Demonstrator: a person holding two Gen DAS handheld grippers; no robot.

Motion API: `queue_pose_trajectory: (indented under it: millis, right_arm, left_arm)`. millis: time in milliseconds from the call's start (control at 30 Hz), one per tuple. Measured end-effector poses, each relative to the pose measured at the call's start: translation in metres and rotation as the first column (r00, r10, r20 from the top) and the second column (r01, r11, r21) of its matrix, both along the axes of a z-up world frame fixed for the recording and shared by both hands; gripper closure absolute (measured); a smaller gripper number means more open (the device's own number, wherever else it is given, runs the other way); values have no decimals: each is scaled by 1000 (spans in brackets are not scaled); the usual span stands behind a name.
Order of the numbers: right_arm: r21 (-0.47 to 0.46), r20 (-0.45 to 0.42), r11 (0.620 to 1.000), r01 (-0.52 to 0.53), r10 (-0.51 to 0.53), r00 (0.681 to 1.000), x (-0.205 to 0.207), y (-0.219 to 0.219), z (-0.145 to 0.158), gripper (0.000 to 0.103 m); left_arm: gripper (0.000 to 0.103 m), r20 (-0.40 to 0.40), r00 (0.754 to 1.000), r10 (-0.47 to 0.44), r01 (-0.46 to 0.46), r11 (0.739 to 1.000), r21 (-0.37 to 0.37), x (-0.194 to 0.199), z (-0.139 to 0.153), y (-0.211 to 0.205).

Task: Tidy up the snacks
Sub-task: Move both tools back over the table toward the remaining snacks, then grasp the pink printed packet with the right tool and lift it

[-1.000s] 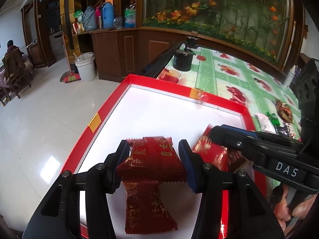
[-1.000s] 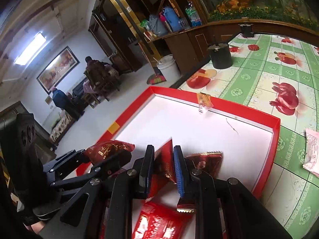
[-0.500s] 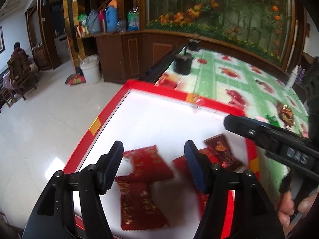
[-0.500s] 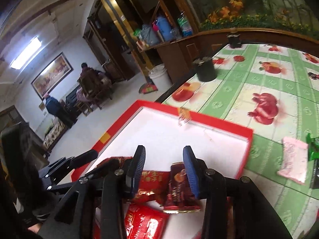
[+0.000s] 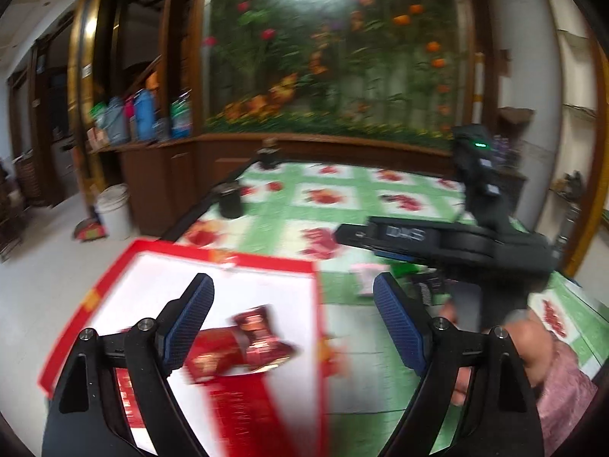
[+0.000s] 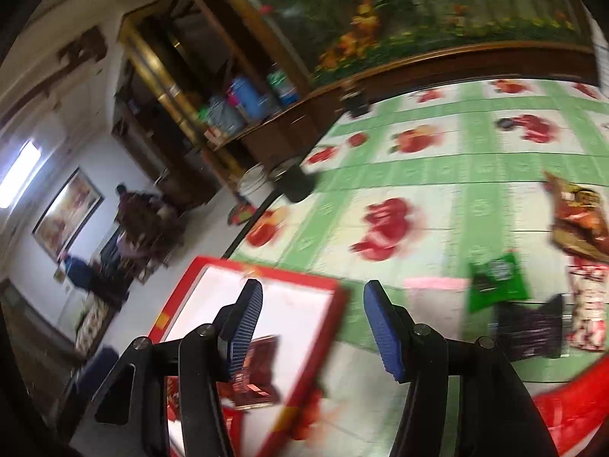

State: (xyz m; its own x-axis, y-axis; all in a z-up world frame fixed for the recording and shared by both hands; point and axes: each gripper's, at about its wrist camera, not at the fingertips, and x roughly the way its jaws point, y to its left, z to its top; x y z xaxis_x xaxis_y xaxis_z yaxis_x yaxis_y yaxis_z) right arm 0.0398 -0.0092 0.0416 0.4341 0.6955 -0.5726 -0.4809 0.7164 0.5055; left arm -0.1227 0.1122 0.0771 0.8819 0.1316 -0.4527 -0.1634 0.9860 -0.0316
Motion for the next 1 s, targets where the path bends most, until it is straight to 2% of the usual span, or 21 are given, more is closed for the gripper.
queue_pose_trajectory:
  millis: [133, 333, 533, 700, 833, 1000]
  right_arm:
    - [-1, 1, 997, 78, -78, 997, 11, -33, 1, 45]
    - [-15, 0, 982, 186, -186, 983, 23, -87, 2, 45]
    - [-64, 23, 958, 281, -280, 960, 35, -158, 2, 43]
    - [-58, -51, 929, 365, -368, 929, 59, -236, -7, 41]
    - [-117, -116, 911, 395, -407, 906, 76, -279, -20, 41]
    - [-206, -189, 900, 384, -421, 887, 86, -293, -36, 41]
  left_arm:
    - [17, -9, 996, -92, 93, 995, 38, 8, -5, -32]
    - [17, -49, 981, -188, 191, 980, 53, 18, -7, -66]
    - [17, -120, 964, -236, 240, 971, 18, 32, -11, -81]
    - [17, -163, 956, -242, 244, 970, -12, 46, -12, -85]
    - [17, -166, 952, -259, 264, 965, 7, 55, -9, -97]
    - [17, -201, 926, -320, 330, 944, 16, 63, -18, -120]
